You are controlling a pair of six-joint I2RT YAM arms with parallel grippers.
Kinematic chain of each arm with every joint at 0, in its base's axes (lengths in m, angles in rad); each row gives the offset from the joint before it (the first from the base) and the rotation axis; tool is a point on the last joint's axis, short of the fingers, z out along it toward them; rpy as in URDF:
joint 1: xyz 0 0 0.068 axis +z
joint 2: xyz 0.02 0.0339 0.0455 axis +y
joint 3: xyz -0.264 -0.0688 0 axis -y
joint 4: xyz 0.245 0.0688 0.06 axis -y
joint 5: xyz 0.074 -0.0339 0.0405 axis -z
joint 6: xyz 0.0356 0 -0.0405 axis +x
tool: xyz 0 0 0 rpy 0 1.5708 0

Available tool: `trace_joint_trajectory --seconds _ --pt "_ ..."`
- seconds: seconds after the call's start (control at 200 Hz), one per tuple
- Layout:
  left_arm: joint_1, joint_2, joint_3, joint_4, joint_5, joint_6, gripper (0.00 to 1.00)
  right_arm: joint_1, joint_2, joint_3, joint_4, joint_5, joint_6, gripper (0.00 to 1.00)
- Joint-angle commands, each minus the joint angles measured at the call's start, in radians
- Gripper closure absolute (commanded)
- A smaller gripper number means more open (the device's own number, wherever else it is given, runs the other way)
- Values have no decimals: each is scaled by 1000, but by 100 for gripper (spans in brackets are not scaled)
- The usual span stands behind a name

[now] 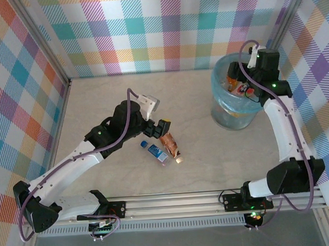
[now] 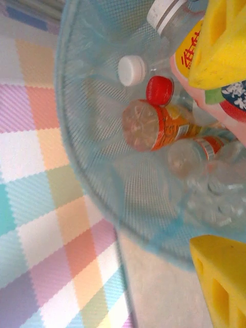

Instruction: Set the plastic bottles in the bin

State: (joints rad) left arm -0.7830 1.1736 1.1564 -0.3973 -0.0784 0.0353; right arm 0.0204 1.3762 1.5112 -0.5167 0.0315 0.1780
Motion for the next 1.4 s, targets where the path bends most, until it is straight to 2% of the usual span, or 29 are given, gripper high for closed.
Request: trace_joint_trajectory --seconds 0.0,0.165,0.255,0.435,0.68,0.795,0.94,1.395 --pt "6 11 38 -10 -64 -38 1 -3 -53 2 13 -97 38 26" --pt "34 56 66 -56 -101 -106 1 14 -138 -50 30 -183 81 29" --pt "64 98 94 -107 -114 -161 2 59 -196 -90 53 -188 96 31" --pt "159 188 143 -215 -101 -312 2 227 -281 -162 79 -163 96 34" --pt "291 288 109 -251 57 -448 4 468 -269 -249 107 -141 115 36" --pt "296 335 84 -248 68 -444 5 539 -239 -278 98 -129 121 36" --pt "313 442 99 -244 75 -404 10 579 -221 -321 113 -130 151 36" --pt "334 726 235 -216 81 -324 19 596 -226 -338 73 -105 138 34"
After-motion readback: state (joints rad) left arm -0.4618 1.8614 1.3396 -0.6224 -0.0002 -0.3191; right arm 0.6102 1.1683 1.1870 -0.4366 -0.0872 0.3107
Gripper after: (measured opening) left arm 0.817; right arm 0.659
